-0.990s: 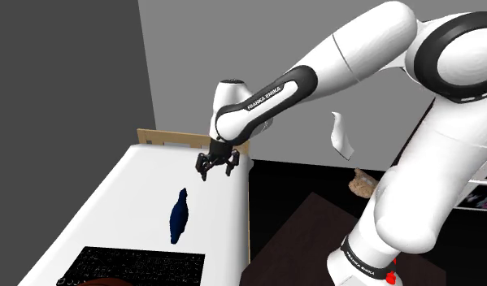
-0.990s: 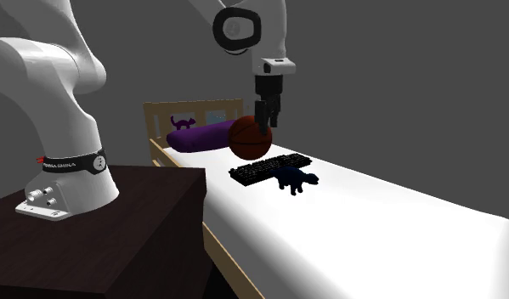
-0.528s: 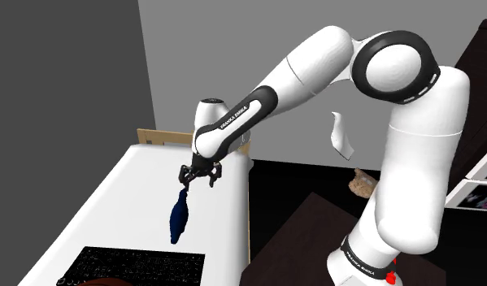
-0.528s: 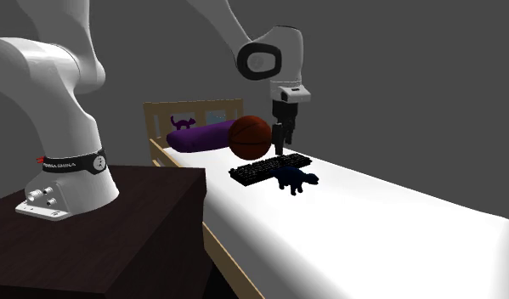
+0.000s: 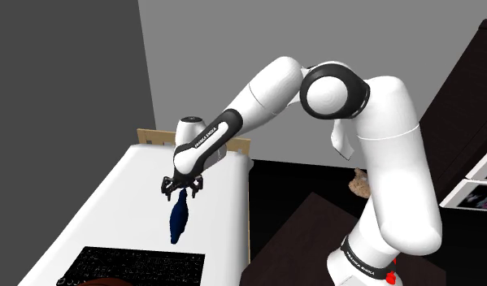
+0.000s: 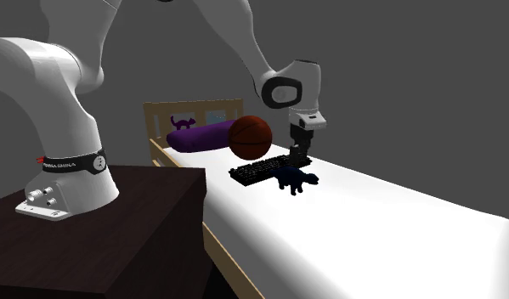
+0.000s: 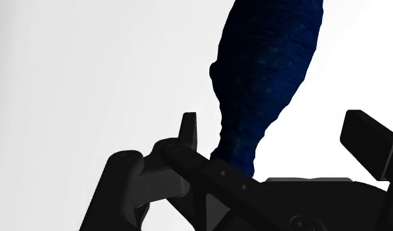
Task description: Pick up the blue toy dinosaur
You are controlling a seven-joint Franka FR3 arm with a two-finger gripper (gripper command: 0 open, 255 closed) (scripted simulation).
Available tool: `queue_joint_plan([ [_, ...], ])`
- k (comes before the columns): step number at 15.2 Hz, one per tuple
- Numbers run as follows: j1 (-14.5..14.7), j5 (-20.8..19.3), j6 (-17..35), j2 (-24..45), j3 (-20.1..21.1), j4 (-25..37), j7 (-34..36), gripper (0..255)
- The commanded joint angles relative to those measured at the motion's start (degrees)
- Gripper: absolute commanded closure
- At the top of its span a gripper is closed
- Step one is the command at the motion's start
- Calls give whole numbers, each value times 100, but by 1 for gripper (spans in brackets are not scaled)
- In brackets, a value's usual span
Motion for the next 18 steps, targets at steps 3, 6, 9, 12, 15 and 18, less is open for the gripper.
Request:
queue_joint_plan([
  [3, 34, -9, 129, 334, -20, 214, 21, 0],
  [6, 43, -14, 269, 531, -28, 269, 2, 0],
  [9, 48, -17, 340, 636, -31, 302, -8, 0],
  [12, 46, -15, 346, 619, -29, 280, -10, 255],
  [15, 45, -15, 350, 618, -29, 274, -11, 255],
  [18, 48, -14, 353, 606, -28, 260, -7, 255],
])
